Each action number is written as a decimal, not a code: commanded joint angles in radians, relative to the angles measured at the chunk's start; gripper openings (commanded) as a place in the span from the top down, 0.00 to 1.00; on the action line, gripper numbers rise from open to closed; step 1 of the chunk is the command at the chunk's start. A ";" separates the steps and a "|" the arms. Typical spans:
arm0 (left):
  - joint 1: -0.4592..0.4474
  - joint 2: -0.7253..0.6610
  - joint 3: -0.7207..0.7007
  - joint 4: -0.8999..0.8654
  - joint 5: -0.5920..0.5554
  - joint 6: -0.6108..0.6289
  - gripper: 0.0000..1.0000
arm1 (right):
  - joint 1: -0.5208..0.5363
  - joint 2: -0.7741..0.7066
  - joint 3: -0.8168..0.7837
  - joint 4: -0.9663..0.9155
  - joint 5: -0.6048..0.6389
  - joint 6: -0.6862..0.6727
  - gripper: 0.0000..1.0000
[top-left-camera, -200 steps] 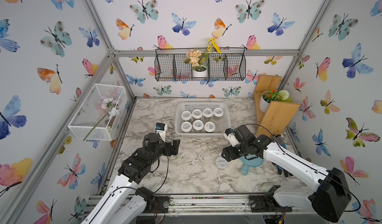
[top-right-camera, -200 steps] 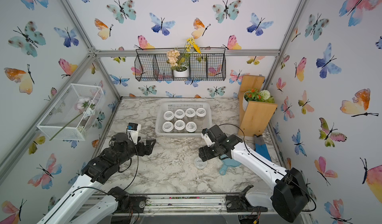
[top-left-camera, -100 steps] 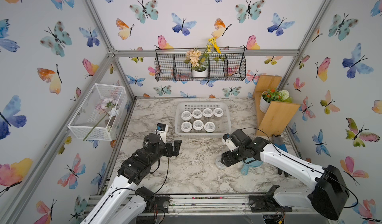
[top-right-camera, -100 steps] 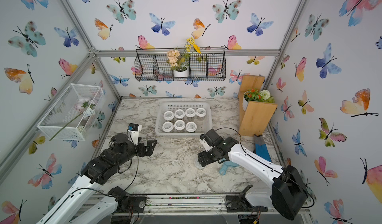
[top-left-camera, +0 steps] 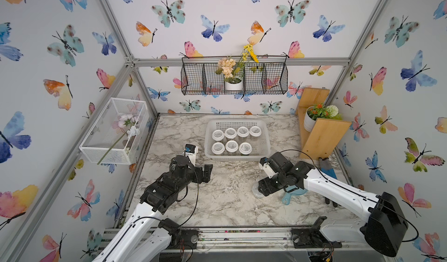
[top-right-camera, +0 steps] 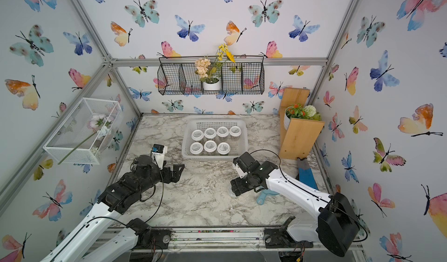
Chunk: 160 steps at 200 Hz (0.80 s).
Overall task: Put the yogurt in the basket
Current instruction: Pick up the yogurt from the center of the board.
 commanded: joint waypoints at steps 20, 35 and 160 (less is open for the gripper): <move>-0.006 0.001 -0.008 0.011 0.029 0.009 0.00 | 0.023 0.013 0.009 -0.016 0.034 0.013 0.16; -0.006 0.001 -0.008 0.011 0.029 0.010 0.00 | 0.034 0.017 0.009 -0.016 0.041 0.016 0.16; -0.005 0.000 -0.008 0.012 0.031 0.010 0.00 | 0.099 0.066 0.025 -0.023 0.089 0.029 0.13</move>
